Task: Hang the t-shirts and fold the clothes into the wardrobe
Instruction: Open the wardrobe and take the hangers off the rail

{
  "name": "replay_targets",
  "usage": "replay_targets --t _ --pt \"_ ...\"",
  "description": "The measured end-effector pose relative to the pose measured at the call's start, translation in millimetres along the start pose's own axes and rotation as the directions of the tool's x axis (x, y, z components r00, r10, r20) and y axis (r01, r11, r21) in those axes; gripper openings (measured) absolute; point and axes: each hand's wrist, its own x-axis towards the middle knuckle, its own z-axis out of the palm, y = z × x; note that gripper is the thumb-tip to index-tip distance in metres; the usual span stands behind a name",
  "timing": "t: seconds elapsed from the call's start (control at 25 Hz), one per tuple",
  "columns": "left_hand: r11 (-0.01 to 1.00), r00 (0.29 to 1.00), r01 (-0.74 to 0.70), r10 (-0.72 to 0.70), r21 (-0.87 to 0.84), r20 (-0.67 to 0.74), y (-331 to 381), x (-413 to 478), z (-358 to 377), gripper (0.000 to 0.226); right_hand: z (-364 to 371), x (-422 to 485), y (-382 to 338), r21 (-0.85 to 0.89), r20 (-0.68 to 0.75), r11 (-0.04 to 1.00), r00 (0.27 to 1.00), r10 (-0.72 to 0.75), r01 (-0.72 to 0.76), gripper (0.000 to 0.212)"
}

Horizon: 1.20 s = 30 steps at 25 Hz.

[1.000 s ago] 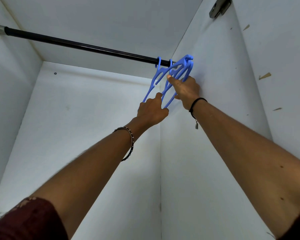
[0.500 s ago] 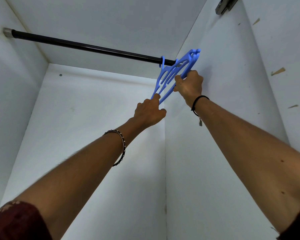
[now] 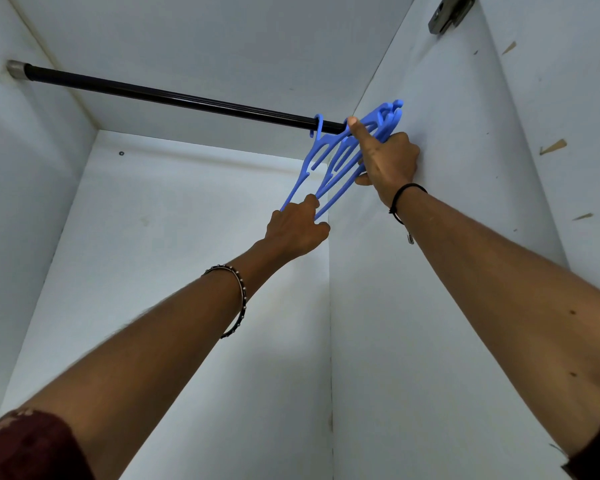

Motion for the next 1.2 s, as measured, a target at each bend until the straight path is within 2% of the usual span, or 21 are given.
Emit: replay_targets --t 0.2,0.32,0.44,0.6,0.68,0.84,1.08,1.2 --pt "1.0 1.0 0.006 -0.006 -0.009 0.014 1 -1 6 0.038 5 5 0 -0.098 -0.05 0.995 0.999 -0.003 -0.002 0.066" --pt "1.0 1.0 -0.001 0.001 0.009 0.019 0 -2 8 0.038 5 4 -6 -0.084 -0.026 0.996 1.0 0.011 -0.013 0.062" --pt "1.0 1.0 0.003 -0.004 0.025 0.029 -1 -3 10 0.038 7 3 -12 -0.071 -0.001 0.997 1.0 -0.004 0.004 0.067" --pt "0.999 0.999 0.022 -0.022 0.027 0.028 -3 -2 14 0.041 15 6 -10 -0.002 -0.047 0.999 0.998 -0.049 0.049 0.025" --pt "0.999 1.0 0.025 -0.025 0.025 0.017 -2 0 13 0.042 18 8 -8 0.044 -0.054 0.998 0.998 -0.042 0.044 0.014" --pt "0.999 1.0 0.019 -0.019 0.036 0.0 2 5 10 0.039 21 12 2 0.049 -0.036 0.997 0.998 -0.054 0.056 0.013" --pt "1.0 1.0 0.001 -0.001 0.025 -0.002 3 5 13 0.041 16 13 5 0.084 -0.083 0.99 0.991 -0.106 0.113 0.012" --pt "1.0 1.0 0.006 -0.006 0.005 0.0 1 5 12 0.045 13 9 5 0.104 -0.088 0.986 0.989 -0.119 0.128 0.021"
